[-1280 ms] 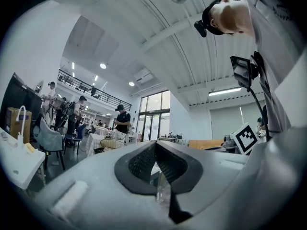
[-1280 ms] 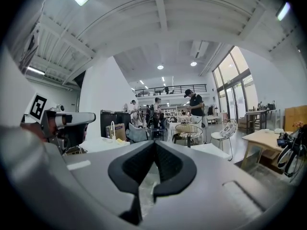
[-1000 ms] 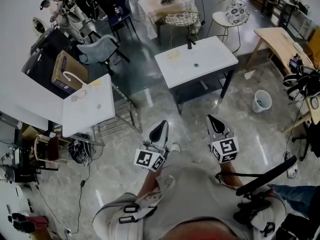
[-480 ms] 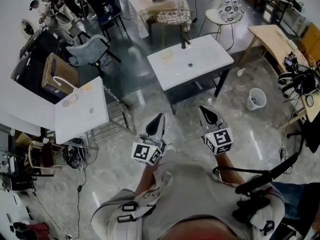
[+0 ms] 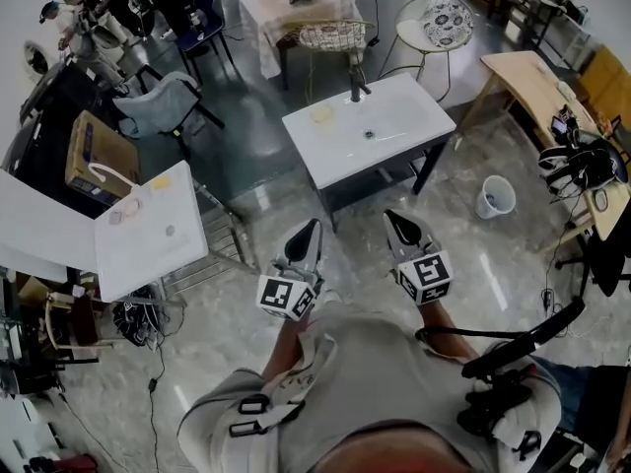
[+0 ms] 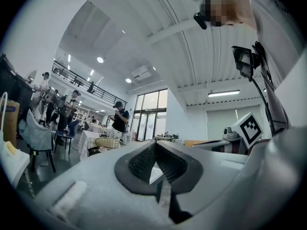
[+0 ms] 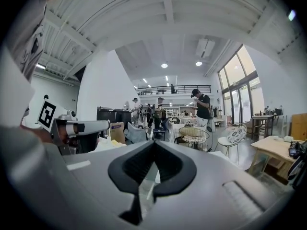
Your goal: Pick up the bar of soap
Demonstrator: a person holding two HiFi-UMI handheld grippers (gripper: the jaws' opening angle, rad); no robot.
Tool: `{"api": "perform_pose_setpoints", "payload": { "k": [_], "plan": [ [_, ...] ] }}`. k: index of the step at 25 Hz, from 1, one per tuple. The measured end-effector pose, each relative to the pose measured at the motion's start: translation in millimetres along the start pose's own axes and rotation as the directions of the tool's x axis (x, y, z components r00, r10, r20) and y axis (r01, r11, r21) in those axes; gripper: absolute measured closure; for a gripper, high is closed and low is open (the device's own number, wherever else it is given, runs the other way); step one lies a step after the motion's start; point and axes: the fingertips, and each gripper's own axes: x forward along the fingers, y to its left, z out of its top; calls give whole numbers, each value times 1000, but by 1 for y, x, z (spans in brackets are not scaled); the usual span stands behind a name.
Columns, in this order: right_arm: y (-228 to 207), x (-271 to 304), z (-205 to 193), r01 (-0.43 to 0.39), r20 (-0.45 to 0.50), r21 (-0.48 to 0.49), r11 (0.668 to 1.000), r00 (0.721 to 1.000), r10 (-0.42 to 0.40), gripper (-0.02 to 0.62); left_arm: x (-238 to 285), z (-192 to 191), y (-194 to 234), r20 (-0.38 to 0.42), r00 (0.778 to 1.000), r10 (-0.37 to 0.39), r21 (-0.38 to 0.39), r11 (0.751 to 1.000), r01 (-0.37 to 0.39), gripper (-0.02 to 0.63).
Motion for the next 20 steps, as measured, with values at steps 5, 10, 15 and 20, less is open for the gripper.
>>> {"api": "perform_pose_setpoints", "payload": {
  "k": [5, 10, 15, 20],
  "plan": [
    [8, 30, 9, 1, -11, -17, 1000, 1000, -1, 594, 12, -5, 28, -21, 999, -25, -9, 1000, 25, 612],
    [16, 59, 19, 12, 1, -40, 999, 1000, -12, 594, 24, -1, 51, -17, 998, -57, -1, 998, 57, 612],
    [27, 89, 24, 24, -1, -50, 998, 1000, -24, 594, 31, 4, 84, 2, 998, -61, 31, 998, 61, 614],
    [38, 102, 25, 38, 9, -62, 997, 999, -38, 594, 34, -1, 106, 5, 998, -67, 43, 997, 67, 614]
  ]
}}
